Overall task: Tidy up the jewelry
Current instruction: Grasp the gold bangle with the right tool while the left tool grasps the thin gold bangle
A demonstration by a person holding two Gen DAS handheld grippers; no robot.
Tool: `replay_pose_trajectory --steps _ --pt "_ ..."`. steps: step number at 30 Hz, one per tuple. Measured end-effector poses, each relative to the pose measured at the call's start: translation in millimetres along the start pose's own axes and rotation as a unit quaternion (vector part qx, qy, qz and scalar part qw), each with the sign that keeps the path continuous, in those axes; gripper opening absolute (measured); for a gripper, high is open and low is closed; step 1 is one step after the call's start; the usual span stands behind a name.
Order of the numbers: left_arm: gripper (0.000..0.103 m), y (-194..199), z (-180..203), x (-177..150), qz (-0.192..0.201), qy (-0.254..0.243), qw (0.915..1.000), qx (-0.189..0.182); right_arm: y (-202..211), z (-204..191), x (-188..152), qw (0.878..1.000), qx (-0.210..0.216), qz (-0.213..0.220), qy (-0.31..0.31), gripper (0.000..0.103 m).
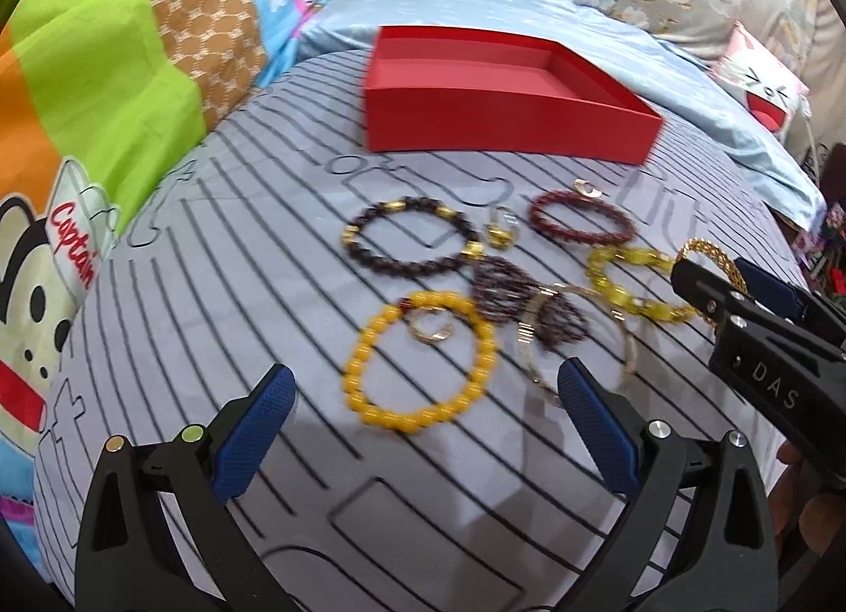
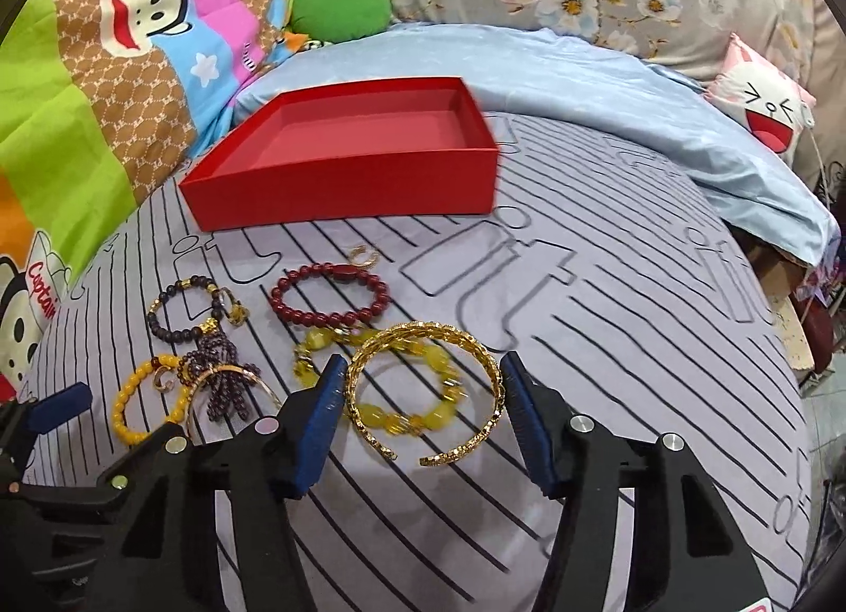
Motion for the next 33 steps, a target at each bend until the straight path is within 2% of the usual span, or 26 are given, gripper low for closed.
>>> replay_pose_trajectory --steps 7,12,14,18,20,22,29,32,33 --pt "0.095 -4.8 21.2 3.2 0.002 -0.025 0.9997 -0.005 10.3 25.1 -3.2 0.999 -0.011 -0.004 -0.032 0.057" --pt "0.093 -5.6 16.1 7.2 0.008 -0.015 0.9998 0.002 11.7 25.4 -5.3 0.999 -0.008 -0.004 -0.036 0.057" --pt "0.092 -4.9 14.1 10.8 0.011 -0.008 0.9999 -0.008 11.6 25.4 -5.6 0.999 -0.007 -0.003 -0.037 0.057" --pt "0.091 -3.1 23.5 15.9 0.021 -0.025 0.9994 -0.011 11.2 26.9 -4.1 0.999 -0.007 -0.003 -0.039 0.057" --pt "0.086 -6.7 27.8 15.5 0.016 -0.030 0.9993 -0.016 11.5 28.5 -3.5 0.999 -0.007 -0.003 -0.041 0.057" --pt "0.073 -12.3 28.4 13.7 0.004 -0.028 0.9992 -0.027 12.1 29.4 -3.2 0.999 -0.007 -0.003 -0.042 0.057" --pt "0.057 -14.6 20.1 10.8 0.006 -0.029 0.9995 -0.015 10.5 27.8 -4.0 0.999 -0.003 -0.006 -0.042 0.057" --pt "0.038 -13.0 20.4 11.1 0.011 -0.033 0.9992 -0.018 10.2 24.8 -4.9 0.999 -0.001 -0.007 -0.038 0.057" --pt "0.028 -12.7 19.8 11.5 0.012 -0.032 0.9991 -0.024 10.6 23.9 -5.3 0.999 -0.001 -0.007 -0.037 0.057"
Point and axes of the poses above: each gripper's, at about its wrist camera, not at the fingertips, and y roughly against the way its jaws point, z to its right, x to its top, the point moved 2 cm from there along -y, roughly the way its jaws point, and after that the axes turned 12 degrees about -y, right-handed, at the moved point
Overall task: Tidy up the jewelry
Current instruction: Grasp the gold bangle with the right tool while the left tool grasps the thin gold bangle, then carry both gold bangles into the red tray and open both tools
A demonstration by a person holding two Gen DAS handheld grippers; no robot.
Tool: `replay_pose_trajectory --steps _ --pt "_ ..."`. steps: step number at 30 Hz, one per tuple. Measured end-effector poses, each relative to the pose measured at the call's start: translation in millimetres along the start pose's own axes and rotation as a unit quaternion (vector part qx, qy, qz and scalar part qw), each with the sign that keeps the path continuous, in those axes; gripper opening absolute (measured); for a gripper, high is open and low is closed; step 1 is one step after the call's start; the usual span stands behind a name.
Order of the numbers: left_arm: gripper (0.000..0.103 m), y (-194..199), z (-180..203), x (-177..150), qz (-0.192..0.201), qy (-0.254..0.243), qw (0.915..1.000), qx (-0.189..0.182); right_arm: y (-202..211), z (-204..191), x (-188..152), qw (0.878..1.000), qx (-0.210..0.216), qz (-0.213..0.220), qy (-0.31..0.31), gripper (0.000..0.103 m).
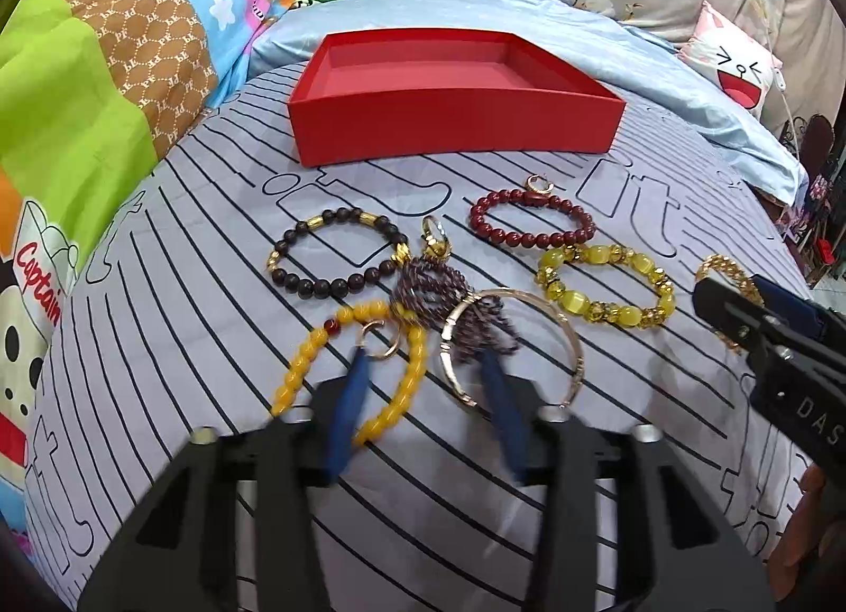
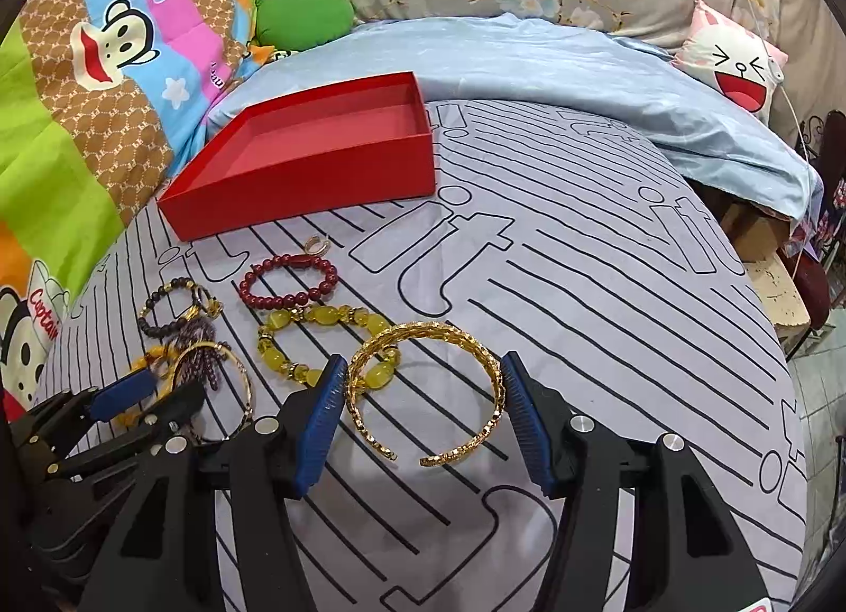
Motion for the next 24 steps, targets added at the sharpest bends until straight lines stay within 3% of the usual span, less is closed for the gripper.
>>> replay_pose_trajectory --steps 2,8,24 --pt "0.013 0.3 -1.6 1.1 0.001 0.004 0.9998 -0.019 0.5 -2.2 -0.4 1.000 0.001 0.000 0.002 0.057" --pt "0.005 6.0 -1.7 0.9 0.009 0.009 0.9993 -0.036 5.1 -4.6 -2.1 1.000 0.004 0.002 0.005 0.057" --pt "0.004 52.9 0.9 13.2 0.049 0.006 0.9969 -0.061 31.1 -13.2 1.5 0.999 0.027 0.022 0.008 0.057"
Point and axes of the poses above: each gripper's, at about its wrist camera, not at the fingertips, and y roughly against the way its jaws point, z to its right, x to its top, the point moved 2 cm from there along -y, roughly the way its jaws point, and after that the axes turned 12 degrees about -y, right-handed, at the moved point
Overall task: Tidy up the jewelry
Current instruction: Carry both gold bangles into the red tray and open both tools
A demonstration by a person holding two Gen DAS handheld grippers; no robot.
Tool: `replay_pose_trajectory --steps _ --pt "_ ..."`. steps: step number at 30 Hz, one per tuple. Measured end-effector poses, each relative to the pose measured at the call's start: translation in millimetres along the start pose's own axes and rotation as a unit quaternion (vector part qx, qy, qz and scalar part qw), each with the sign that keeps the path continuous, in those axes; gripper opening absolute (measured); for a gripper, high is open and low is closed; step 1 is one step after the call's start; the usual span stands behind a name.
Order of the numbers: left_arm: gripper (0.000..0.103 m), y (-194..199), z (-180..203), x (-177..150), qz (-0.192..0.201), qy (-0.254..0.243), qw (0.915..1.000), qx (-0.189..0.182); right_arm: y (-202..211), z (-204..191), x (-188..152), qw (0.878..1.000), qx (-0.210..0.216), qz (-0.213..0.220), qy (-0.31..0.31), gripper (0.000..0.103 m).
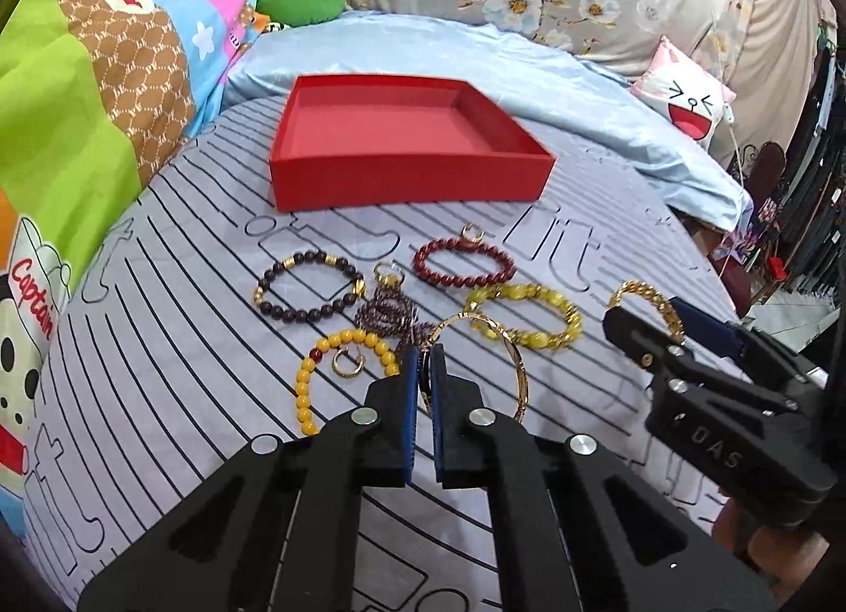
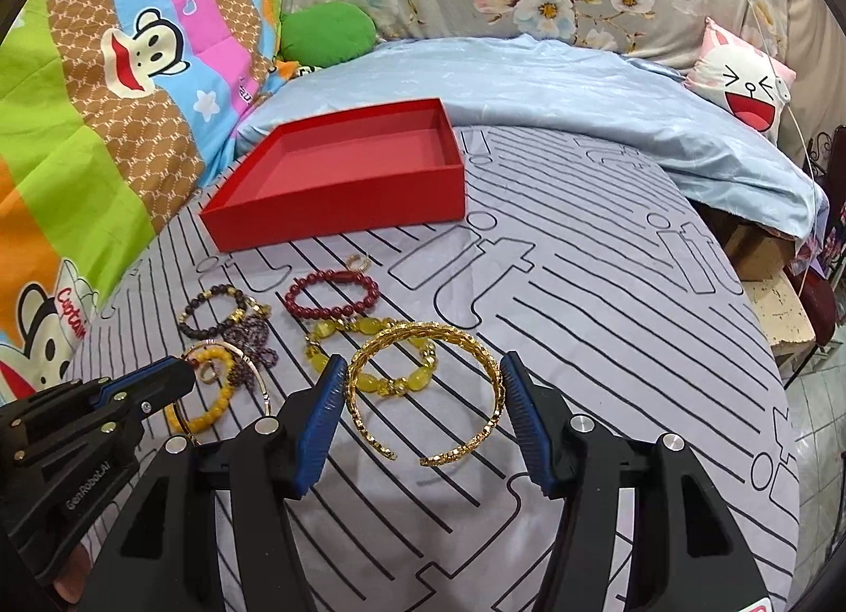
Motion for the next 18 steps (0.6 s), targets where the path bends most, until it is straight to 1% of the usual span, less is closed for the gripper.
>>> replay_pose_trajectory --steps 4,10,14,18 --pt "0.004 9.2 0.6 11.4 0.008 -0.004 1.0000 0.002 5.7 -1.6 7.4 1.000 0.009 0.005 -0.003 0.057" --pt "0.004 11.7 -5.0 38.9 0.023 -0.009 0.9997 0.009 5.8 -12.8 35.6 0.999 0.027 0.018 0.005 0.057" --pt "0.004 6.5 -14.8 70.3 0.038 -0.015 0.9990 0.017 -4.7 -24.8 65.2 0.999 0.046 0.021 0.014 0.057" --pt "0.004 -7.9 -33.7 111.3 0.054 -0.015 0.9981 0.026 -28.1 -38.7 107.2 0.998 0.060 0.019 0.015 0.057"
Point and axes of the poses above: each gripper's, at about its wrist camera, not at the fingertips, and y roughly against the way its jaws point, z to its right, x to its top, the point moved 2 cm from there along -y, roughly the way its jaws point, and after that the axes turned 12 degrees about -y, right-handed, at the moved point
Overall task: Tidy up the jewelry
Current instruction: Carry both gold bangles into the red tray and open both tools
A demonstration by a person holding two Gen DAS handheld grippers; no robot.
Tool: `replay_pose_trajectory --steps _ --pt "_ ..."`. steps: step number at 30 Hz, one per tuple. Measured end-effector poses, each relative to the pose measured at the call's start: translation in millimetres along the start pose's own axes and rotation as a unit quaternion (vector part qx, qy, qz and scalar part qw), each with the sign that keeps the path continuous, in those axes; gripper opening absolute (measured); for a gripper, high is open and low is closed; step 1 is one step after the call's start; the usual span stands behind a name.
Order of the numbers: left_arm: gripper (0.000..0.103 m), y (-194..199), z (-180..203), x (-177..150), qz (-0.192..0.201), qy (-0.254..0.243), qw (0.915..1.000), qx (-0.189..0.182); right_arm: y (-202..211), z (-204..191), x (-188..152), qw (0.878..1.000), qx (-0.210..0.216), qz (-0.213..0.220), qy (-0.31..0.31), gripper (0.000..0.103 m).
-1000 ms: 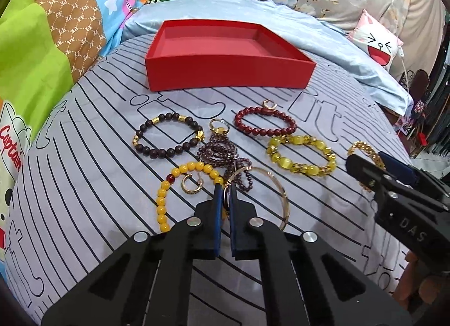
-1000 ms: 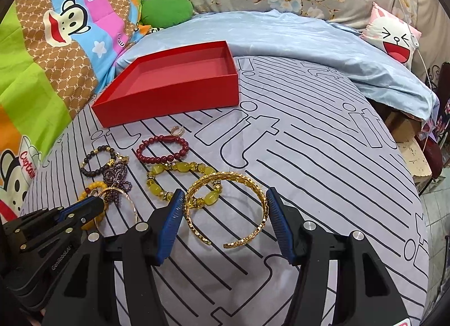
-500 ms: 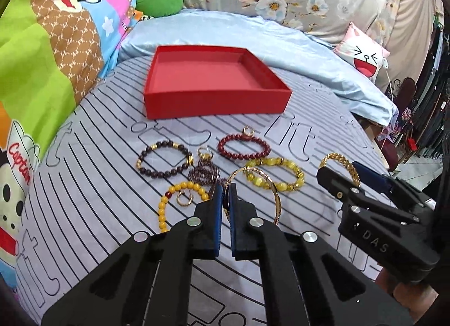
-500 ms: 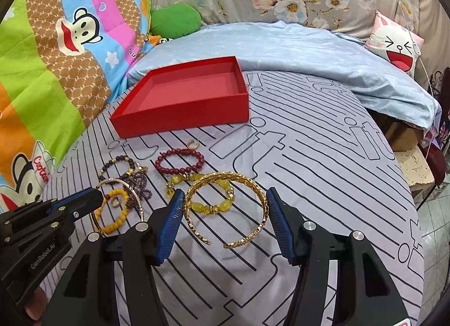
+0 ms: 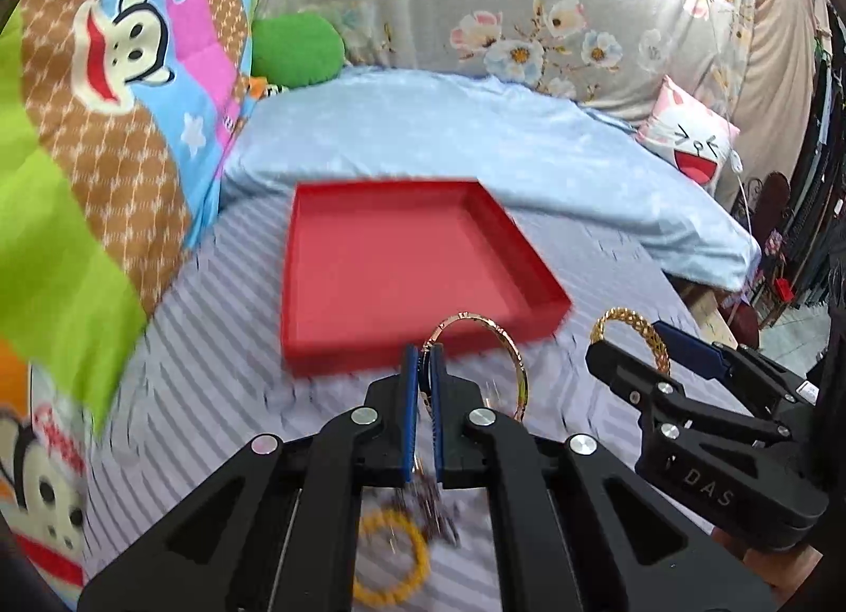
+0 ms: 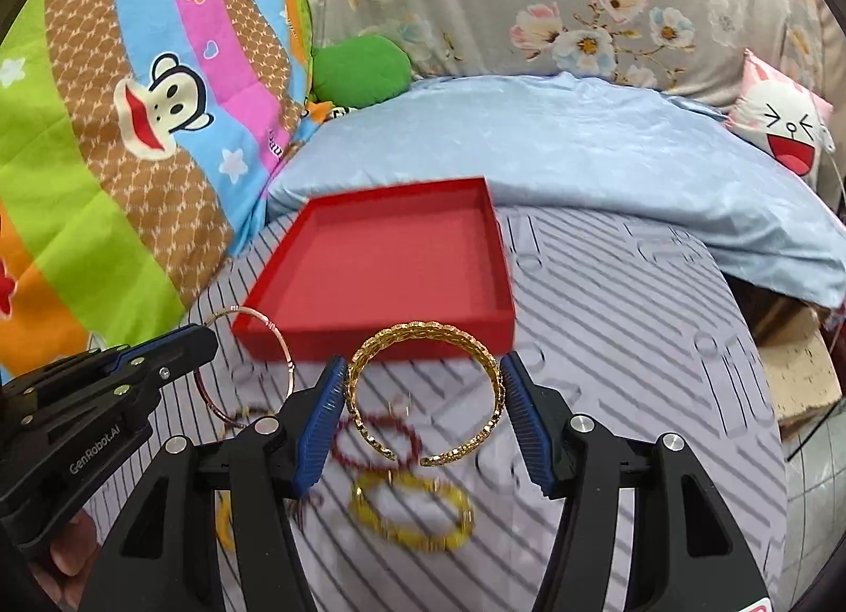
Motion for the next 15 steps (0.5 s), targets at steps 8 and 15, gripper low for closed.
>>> replay_pose_trajectory --steps 8,15 --pt "0.005 -66.3 -43.3 70.7 0.010 -0.002 0.9996 0.025 -77.9 -21.8 71.8 1.000 0.005 -0.015 0.017 0.057" --pt "0.004 -139.0 -71.3 100.2 -0.016 0.001 0.9994 0.031 -158.7 -28.5 110.4 0.999 -0.009 -0.048 0.019 0.057"
Point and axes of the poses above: each gripper's, at about its wrist camera, not at the fingertips, and y roughly against the way its jaws point, z to its right, x to its top, the point moved 2 cm from there along -y, roughly the way its jaws point, and after that the axes turned 12 degrees about -y, right-handed, at the moved point
